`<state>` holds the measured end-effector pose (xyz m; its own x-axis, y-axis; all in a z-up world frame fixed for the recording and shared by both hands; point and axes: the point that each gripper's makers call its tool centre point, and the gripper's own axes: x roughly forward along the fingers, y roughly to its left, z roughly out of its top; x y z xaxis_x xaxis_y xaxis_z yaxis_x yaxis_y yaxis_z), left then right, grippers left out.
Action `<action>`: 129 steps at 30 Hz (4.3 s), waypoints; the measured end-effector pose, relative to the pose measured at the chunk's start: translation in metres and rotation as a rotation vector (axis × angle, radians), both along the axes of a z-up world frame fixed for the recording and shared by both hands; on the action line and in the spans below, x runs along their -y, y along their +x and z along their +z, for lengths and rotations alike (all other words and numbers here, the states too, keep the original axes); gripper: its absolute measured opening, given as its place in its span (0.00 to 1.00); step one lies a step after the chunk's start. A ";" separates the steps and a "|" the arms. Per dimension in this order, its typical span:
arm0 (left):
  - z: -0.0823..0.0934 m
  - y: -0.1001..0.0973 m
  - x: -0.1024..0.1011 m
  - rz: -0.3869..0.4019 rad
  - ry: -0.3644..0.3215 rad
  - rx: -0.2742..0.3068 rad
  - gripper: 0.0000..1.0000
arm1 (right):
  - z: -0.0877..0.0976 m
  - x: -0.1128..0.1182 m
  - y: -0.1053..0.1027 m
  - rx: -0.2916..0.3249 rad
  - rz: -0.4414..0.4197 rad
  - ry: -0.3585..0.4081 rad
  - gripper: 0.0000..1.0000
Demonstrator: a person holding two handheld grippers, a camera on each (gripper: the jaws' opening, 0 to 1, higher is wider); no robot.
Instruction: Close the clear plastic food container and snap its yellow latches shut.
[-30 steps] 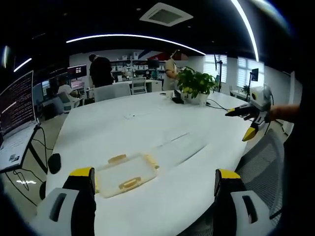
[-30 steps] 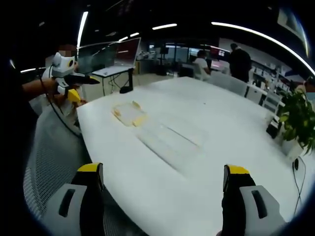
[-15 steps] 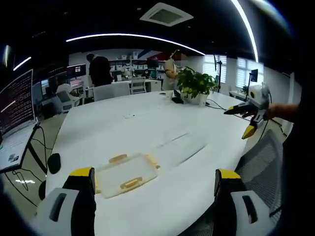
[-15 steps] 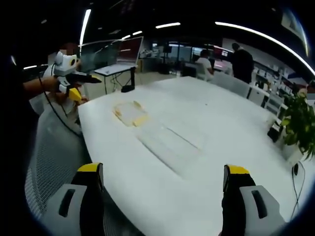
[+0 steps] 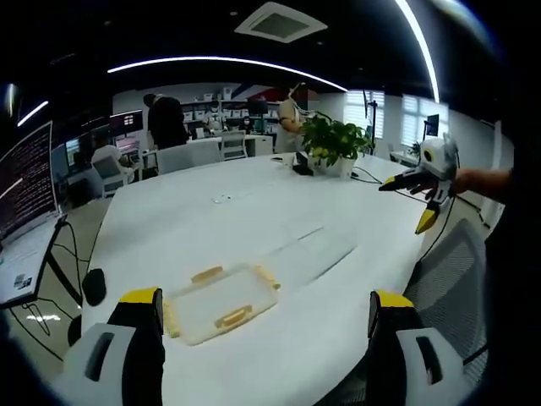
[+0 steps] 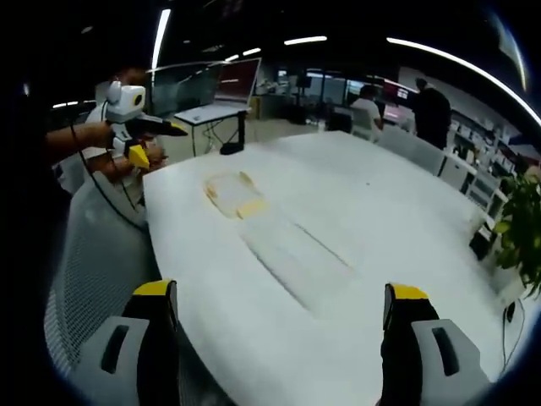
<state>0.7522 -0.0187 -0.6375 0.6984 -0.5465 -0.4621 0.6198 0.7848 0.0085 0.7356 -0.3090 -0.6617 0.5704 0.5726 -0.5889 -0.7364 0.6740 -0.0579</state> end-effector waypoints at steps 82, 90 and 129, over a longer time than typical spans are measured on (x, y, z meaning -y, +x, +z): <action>-0.056 0.096 -0.063 -0.305 0.293 -0.138 0.99 | -0.033 -0.143 0.088 -0.073 0.467 -0.144 0.99; -0.072 0.094 -0.065 -0.374 0.355 -0.182 0.96 | -0.041 -0.154 0.095 -0.083 0.496 -0.159 0.99; -0.129 0.111 -0.082 -0.692 0.618 -0.233 0.51 | -0.094 -0.200 0.114 -0.107 0.601 -0.277 0.61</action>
<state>0.8628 0.0636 -0.7664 0.1659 -0.4165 -0.8939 0.9830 0.1417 0.1164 0.8500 -0.1092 -0.7559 0.1297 0.5918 -0.7956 -0.9904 0.1156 -0.0754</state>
